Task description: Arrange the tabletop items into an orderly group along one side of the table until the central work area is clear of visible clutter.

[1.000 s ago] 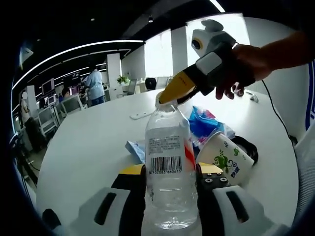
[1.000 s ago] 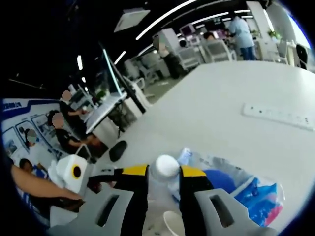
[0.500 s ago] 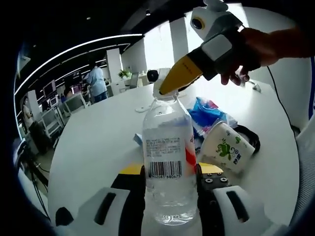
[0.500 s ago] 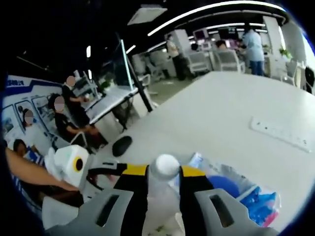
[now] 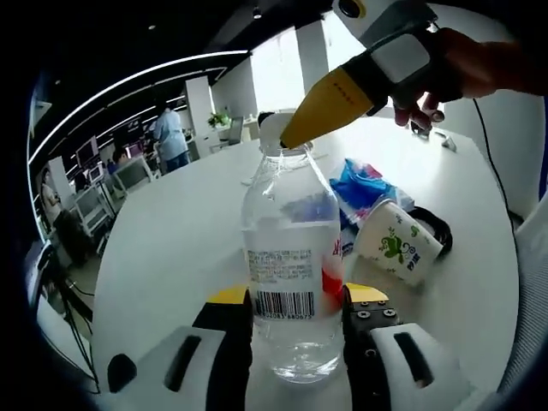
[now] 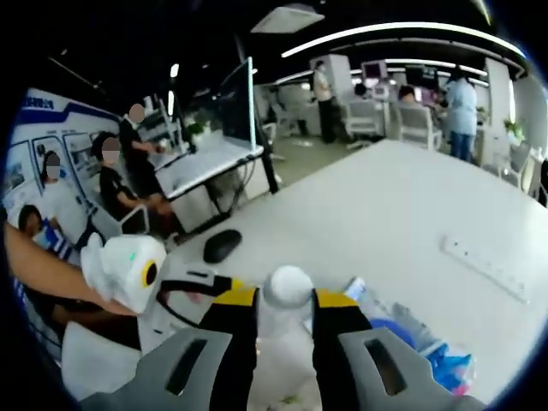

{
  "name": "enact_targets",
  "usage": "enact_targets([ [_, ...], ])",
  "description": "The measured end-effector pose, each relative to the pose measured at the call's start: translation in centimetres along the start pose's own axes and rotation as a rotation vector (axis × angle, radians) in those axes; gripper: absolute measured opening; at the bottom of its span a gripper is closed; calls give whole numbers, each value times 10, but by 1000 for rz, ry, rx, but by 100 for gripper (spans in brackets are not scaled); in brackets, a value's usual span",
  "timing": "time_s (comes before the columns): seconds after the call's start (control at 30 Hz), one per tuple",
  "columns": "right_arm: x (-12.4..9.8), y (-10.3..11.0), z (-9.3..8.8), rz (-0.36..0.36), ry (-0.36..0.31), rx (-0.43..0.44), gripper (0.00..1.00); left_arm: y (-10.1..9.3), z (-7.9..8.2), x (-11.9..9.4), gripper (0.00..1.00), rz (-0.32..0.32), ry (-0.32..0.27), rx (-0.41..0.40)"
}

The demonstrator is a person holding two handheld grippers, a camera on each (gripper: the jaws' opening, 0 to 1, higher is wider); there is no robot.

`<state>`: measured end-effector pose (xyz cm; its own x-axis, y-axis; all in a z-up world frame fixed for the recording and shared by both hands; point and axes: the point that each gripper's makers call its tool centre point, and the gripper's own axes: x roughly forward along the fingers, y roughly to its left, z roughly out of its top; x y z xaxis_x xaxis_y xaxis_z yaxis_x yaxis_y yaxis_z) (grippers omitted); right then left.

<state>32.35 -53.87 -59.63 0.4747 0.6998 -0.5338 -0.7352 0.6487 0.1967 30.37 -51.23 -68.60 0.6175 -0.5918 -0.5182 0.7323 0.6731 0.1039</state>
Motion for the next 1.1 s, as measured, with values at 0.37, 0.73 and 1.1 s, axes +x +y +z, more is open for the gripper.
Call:
enact_targets([
  [0.37, 5, 27, 7, 50, -14, -47, 19, 7, -6, -7, 39, -29, 28, 10],
  [0.73, 7, 42, 9, 88, -19, -71, 18, 8, -9, -9, 39, -75, 25, 47],
  [1.1, 14, 57, 15, 118, -37, -106, 18, 10, -12, -9, 39, -119, 29, 49],
])
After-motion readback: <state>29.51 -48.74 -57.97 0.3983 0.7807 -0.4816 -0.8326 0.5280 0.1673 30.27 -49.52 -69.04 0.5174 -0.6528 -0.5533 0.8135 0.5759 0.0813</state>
